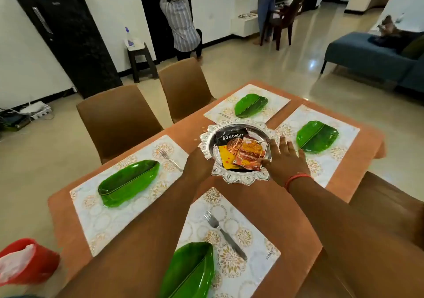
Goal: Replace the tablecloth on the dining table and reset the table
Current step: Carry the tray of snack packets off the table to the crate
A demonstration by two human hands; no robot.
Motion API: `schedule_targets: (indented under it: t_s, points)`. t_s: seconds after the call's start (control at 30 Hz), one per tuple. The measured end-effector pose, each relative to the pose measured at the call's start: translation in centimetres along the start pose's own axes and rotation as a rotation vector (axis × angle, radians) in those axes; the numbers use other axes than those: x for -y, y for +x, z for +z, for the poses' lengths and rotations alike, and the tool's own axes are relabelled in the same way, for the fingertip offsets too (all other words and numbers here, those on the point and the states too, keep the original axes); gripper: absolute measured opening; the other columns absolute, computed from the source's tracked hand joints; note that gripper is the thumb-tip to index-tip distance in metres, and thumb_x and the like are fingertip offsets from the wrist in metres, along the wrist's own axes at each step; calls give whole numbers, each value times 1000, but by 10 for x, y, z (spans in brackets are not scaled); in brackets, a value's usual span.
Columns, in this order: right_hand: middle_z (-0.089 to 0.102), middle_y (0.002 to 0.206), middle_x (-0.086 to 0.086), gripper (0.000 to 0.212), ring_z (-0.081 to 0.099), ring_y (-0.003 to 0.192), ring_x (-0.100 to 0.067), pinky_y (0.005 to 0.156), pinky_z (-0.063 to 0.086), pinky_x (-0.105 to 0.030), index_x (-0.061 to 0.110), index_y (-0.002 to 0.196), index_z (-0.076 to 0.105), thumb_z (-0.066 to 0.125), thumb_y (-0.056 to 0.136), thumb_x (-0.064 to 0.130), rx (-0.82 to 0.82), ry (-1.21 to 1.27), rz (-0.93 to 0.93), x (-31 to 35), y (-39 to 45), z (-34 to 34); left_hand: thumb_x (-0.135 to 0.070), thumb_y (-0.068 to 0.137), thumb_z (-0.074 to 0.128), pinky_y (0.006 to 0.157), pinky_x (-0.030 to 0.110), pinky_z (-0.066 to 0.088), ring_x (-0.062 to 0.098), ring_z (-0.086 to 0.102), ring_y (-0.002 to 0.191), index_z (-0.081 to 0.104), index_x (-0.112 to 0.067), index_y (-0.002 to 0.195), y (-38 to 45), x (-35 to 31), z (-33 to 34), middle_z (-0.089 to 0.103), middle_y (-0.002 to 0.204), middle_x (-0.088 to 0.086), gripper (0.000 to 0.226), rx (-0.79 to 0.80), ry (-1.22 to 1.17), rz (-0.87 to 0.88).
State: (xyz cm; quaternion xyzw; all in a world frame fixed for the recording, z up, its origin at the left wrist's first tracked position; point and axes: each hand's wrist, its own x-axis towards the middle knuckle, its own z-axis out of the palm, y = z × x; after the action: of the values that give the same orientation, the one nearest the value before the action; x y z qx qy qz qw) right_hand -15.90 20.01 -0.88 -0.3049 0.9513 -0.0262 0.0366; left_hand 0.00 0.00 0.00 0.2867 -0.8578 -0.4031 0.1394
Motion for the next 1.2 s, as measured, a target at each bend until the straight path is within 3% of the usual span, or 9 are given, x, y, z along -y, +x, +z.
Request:
schedule_targets:
  t_s: [0.13,0.3,0.47,0.6,0.73,0.9,1.0,1.13,1.2]
  points:
    - [0,166,-15,83,12,152,-35,118,20,-52,17,159,2,36,98,62,111,176,111,-15,17,20,-26,96,60,85,28,44,28,61,113,61,-17,126,20,6,25,65,127,4,32,-21,35,-211]
    - [16,160,-20,77,31,143,-38,112,32,-42,11,157,13,59,97,29,62,633,194,-13,26,32,-3,88,62,68,28,40,30,64,92,67,-3,101,32,13,34,69,100,16,14,-74,24,-392]
    - [23,157,-21,87,31,143,-34,113,30,-39,13,157,17,72,90,22,-22,777,250,-15,28,29,-1,86,63,86,38,52,28,63,99,67,-9,110,28,8,32,69,107,9,25,-112,-101,-342]
    - [26,156,-20,87,32,143,-35,113,31,-40,15,157,18,72,90,23,-59,779,230,-7,25,13,-2,86,62,78,32,48,26,63,98,63,-10,109,19,-1,15,68,104,7,25,-150,-116,-328]
    - [29,154,-19,89,38,138,-36,113,33,-42,17,156,19,74,88,25,-88,796,168,19,12,-18,-4,89,62,83,37,49,23,54,93,47,-16,96,-1,-14,-24,54,96,4,20,-207,-151,-363]
    - [28,156,-18,88,32,143,-34,116,30,-43,16,156,19,74,88,23,-118,806,85,79,-18,-60,-3,86,63,77,36,53,28,62,91,54,-14,92,-42,-12,-98,64,96,5,15,-293,-215,-327]
    - [28,157,-18,89,29,144,-32,116,27,-40,13,156,19,75,87,23,-123,806,-18,138,-49,-86,2,84,64,63,30,43,26,60,84,56,-13,85,-85,-1,-163,66,95,9,16,-383,-252,-311]
    - [42,147,-21,80,34,139,-35,112,32,-42,6,149,33,77,83,14,-155,817,-158,221,-96,-109,1,80,65,74,41,54,33,67,86,52,-19,68,-155,23,-248,66,82,10,27,-478,-244,-302]
    - [51,135,-20,77,46,129,-35,103,39,-39,8,141,41,81,76,13,-136,847,-235,274,-126,-112,0,82,64,67,32,49,22,60,74,49,-20,66,-208,42,-294,58,71,-1,30,-551,-232,-313]
